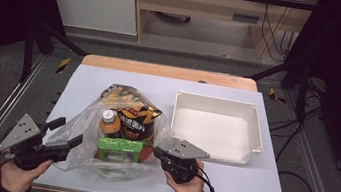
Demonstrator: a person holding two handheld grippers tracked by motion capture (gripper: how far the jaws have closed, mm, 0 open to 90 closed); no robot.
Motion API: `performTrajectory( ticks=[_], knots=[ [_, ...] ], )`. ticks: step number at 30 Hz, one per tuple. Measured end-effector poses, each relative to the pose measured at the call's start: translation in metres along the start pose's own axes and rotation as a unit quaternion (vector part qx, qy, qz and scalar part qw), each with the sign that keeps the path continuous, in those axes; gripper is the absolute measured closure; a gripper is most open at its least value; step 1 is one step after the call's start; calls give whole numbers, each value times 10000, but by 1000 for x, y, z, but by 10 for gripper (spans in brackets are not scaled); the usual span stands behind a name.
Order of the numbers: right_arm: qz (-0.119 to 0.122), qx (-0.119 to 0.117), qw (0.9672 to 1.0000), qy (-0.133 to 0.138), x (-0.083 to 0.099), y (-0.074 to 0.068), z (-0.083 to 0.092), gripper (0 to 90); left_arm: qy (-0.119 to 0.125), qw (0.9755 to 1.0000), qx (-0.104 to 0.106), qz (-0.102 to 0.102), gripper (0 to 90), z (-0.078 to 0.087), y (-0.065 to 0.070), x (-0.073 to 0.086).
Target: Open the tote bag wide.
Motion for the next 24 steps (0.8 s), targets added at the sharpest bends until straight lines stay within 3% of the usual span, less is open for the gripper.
performTrajectory(
  ticks=[6, 12, 17, 19, 24],
  knots=[
    [-6, 3, 10000, 0, 1, 1, 1, 900, 16, 10000, -11, -87, 235, -7, 1, -26],
    [-15, -16, 10000, -8, 1, 2, 2, 900, -41, 9998, -94, -152, 348, -18, -1, -40],
    [-49, -2, 10000, 34, 0, 4, 4, 846, -409, 9985, -305, -175, 564, -30, -8, -37],
    [-65, 28, 9999, 77, -1, 5, 7, 788, -550, 9979, -315, -94, 628, -36, -12, -33],
    [-70, 148, 9995, 283, -8, 10, 17, 647, -733, 9970, -260, -38, 657, -46, -18, -24]
  ],
)
Point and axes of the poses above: each handheld gripper's, and its own axes: z roughly backward along the jaws, x roughly out of its underside, y roughly to its right, the point moved 2 cm from there along -z, roughly forward along the jaws, and after that the axes turned 15 degrees about z, right-handed, at the moved point
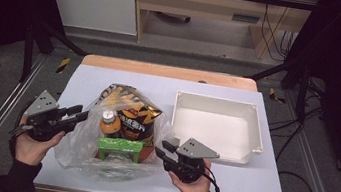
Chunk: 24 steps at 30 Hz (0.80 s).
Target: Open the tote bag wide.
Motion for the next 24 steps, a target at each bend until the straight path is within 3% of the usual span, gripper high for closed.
performTrajectory(
  ticks=[6, 9, 14, 17, 24],
  knots=[
    [-6, 268, 9994, 202, -9, 11, 13, 547, 151, 9998, 14, -95, 528, -3, 0, 0],
    [23, 427, 9988, 259, -13, 16, 18, 520, 181, 9997, 48, -125, 507, -3, 1, -3],
    [76, 601, 9970, 487, -22, 22, 23, 479, 281, 9985, -95, -451, 491, -5, 3, -6],
    [83, 587, 9968, 527, -25, 23, 25, 477, 276, 9978, -206, -571, 510, -4, 3, -6],
    [134, 540, 9970, 540, -32, 23, 27, 470, 192, 9982, -200, -533, 507, -6, 5, -4]
  ],
)
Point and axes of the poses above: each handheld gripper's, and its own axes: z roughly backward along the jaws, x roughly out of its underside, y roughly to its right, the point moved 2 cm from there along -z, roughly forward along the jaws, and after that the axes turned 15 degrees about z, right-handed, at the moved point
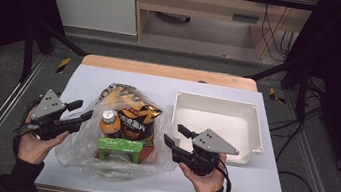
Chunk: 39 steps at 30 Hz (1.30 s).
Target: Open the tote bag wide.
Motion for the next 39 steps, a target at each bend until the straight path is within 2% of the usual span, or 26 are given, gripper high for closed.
performTrajectory(
  ticks=[3, 5, 6, 9, 15, 20, 23, 26, 28, 31, 34, 39],
  knots=[
    [40, 39, 10000, 1, -3, 2, -2, 481, 33, 10000, -54, 10, 482, -5, 1, 2],
    [44, 94, 9999, -53, -3, 5, -5, 489, 9, 10000, 28, 71, 475, -8, 2, 3],
    [9, 107, 9999, -108, -3, 7, -8, 488, -33, 9999, 8, 102, 503, -10, 2, 3],
    [34, 191, 9996, -214, 0, 11, -15, 487, -150, 9999, -15, 57, 507, -14, 4, 4],
    [-155, 168, 9994, -274, 2, 20, -33, 483, -198, 9998, -39, -66, 478, -27, 3, 2],
    [-86, 107, 9985, -523, 8, 19, -47, 511, -176, 9996, -188, -116, 601, -37, 1, 6],
    [-74, 58, 9982, -595, 11, 17, -50, 565, -194, 9995, -238, 22, 720, -37, -2, 9],
    [-102, -33, 9974, -711, 15, 15, -50, 657, -114, 9993, -235, 263, 831, -34, -4, 9],
    [-106, -87, 9969, -778, 17, 14, -51, 715, -38, 9988, -119, 481, 890, -31, -6, 7],
    [4, -124, 9962, -866, 19, 10, -55, 815, 121, 9986, -133, 506, 900, -27, -5, 0],
    [21, -171, 9959, -889, 20, 6, -60, 874, 204, 9983, -223, 504, 900, -26, -6, -8],
    [39, -239, 9950, -972, 24, 1, -66, 893, 121, 9969, -412, 666, 899, -36, -13, -14]
  ],
)
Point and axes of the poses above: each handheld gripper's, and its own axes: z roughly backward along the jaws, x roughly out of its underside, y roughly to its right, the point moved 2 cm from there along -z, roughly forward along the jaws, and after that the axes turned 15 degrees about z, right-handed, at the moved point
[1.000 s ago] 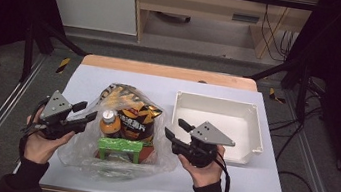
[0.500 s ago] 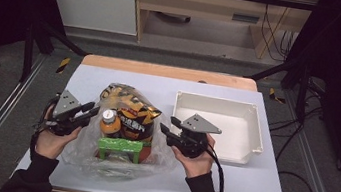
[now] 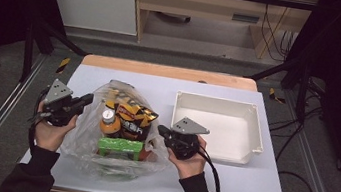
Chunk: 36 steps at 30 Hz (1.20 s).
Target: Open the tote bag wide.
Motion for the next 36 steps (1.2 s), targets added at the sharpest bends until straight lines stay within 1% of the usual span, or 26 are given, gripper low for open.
performTrajectory(
  ticks=[3, 5, 7, 9, 10, 13, 15, 16, 17, 18, 19, 20, 22, 23, 25, 26, 29, 32, 33, 34, 36],
  knots=[
    [13, -32, 10000, -36, 2, -3, -4, 893, -109, 9999, -84, 72, 898, -12, -4, 0],
    [57, -16, 10000, -55, 2, -4, -5, 894, -205, 9997, -135, 69, 897, -21, -5, 2],
    [111, 47, 9999, -73, 2, -4, -7, 896, -262, 9995, -183, 56, 894, -30, -5, 4],
    [105, 100, 9999, -82, 3, -3, -9, 897, -253, 9994, -225, 75, 894, -36, -3, 5],
    [96, 137, 9998, -92, 3, -3, -10, 897, -204, 9995, -245, 66, 894, -37, -2, 4],
    [103, 181, 9997, -132, 4, -3, -13, 896, 52, 9995, -256, 166, 896, -34, -1, -2],
    [114, 183, 9996, -163, 6, -4, -15, 897, 152, 9995, -255, 145, 896, -33, 0, -5],
    [139, 178, 9996, -197, 6, -5, -16, 896, 185, 9995, -214, 160, 896, -32, 0, -6],
    [164, 184, 9995, -222, 7, -6, -17, 897, 207, 9995, -125, 204, 895, -31, 0, -6],
    [207, 188, 9992, -289, 8, -6, -18, 897, 262, 9992, 68, 277, 895, -28, 0, -7],
    [252, 210, 9987, -401, 9, -7, -20, 898, 312, 9990, 137, 281, 895, -27, 1, -8],
    [275, 215, 9984, -455, 11, -8, -21, 898, 397, 9987, 181, 267, 895, -24, 1, -9],
    [237, 151, 9981, -542, 15, -9, -24, 898, 466, 9984, 193, 271, 896, -20, 0, -11],
    [273, 143, 9979, -567, 16, -9, -25, 899, 491, 9983, 185, 254, 896, -18, -1, -13],
    [247, 80, 9981, -555, 15, -11, -26, 898, 480, 9986, 75, 216, 896, -19, -1, -16],
    [263, 54, 9982, -539, 15, -11, -26, 898, 463, 9988, -23, 182, 896, -21, 0, -17],
    [298, 12, 9979, -568, 14, -13, -26, 897, 294, 9993, -184, 130, 895, -35, -1, -16],
    [306, 13, 9977, -602, 15, -12, -25, 891, 31, 9992, -387, 62, 892, -52, -2, -11],
    [308, 13, 9976, -620, 15, -11, -25, 889, -99, 9987, -509, 23, 893, -57, -2, -9],
    [311, 23, 9973, -666, 15, -11, -25, 889, -201, 9981, -585, -7, 894, -61, -4, -7],
    [329, 24, 9969, -716, 17, -11, -26, 889, -475, 9972, -565, 110, 894, -69, -9, -1]
  ],
)
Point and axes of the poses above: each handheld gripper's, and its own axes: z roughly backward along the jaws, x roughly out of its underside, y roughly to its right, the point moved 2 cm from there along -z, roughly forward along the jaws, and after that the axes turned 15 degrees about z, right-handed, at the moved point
